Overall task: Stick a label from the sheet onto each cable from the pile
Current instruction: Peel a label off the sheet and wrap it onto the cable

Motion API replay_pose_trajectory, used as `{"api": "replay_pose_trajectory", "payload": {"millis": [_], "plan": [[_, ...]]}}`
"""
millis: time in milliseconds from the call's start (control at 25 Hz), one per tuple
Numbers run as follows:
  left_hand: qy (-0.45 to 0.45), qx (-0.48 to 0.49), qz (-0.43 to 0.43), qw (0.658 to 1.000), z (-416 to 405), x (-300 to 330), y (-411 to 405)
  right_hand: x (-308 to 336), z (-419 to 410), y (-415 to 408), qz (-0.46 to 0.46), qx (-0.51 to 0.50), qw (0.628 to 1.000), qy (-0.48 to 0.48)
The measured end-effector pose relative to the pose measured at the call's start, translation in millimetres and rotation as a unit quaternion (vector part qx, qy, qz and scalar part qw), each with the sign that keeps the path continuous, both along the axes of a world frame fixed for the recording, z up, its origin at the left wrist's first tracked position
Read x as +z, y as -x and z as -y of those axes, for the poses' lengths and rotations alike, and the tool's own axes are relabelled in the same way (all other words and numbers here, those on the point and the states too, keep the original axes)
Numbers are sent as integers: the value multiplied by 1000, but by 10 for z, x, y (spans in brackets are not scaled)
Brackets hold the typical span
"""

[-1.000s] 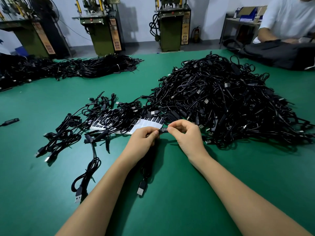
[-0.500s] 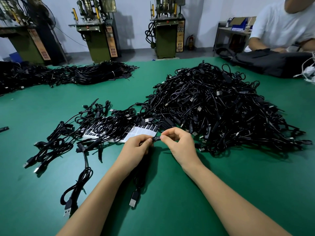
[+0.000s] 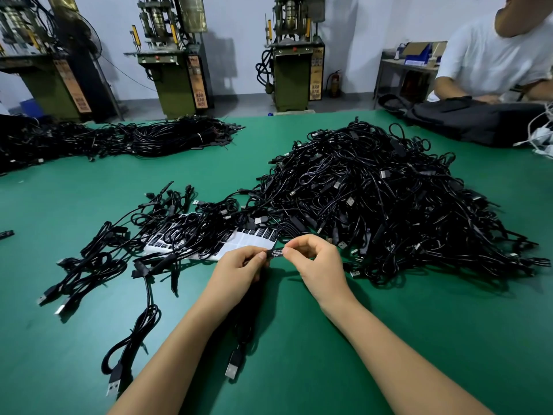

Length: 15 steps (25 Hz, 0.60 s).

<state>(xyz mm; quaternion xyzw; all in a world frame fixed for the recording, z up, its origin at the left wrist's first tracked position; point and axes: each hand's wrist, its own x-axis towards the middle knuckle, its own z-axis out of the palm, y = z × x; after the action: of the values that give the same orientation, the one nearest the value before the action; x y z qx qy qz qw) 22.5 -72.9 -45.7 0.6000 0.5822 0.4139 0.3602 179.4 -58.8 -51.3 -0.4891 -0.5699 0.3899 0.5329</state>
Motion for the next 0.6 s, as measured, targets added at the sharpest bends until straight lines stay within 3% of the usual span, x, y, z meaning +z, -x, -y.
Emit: {"api": "replay_pose_trajectory", "payload": {"millis": [600], "plan": [[5,-7,-6,1000,11,6,7,19,24,8,27,-7,999,-26]]}}
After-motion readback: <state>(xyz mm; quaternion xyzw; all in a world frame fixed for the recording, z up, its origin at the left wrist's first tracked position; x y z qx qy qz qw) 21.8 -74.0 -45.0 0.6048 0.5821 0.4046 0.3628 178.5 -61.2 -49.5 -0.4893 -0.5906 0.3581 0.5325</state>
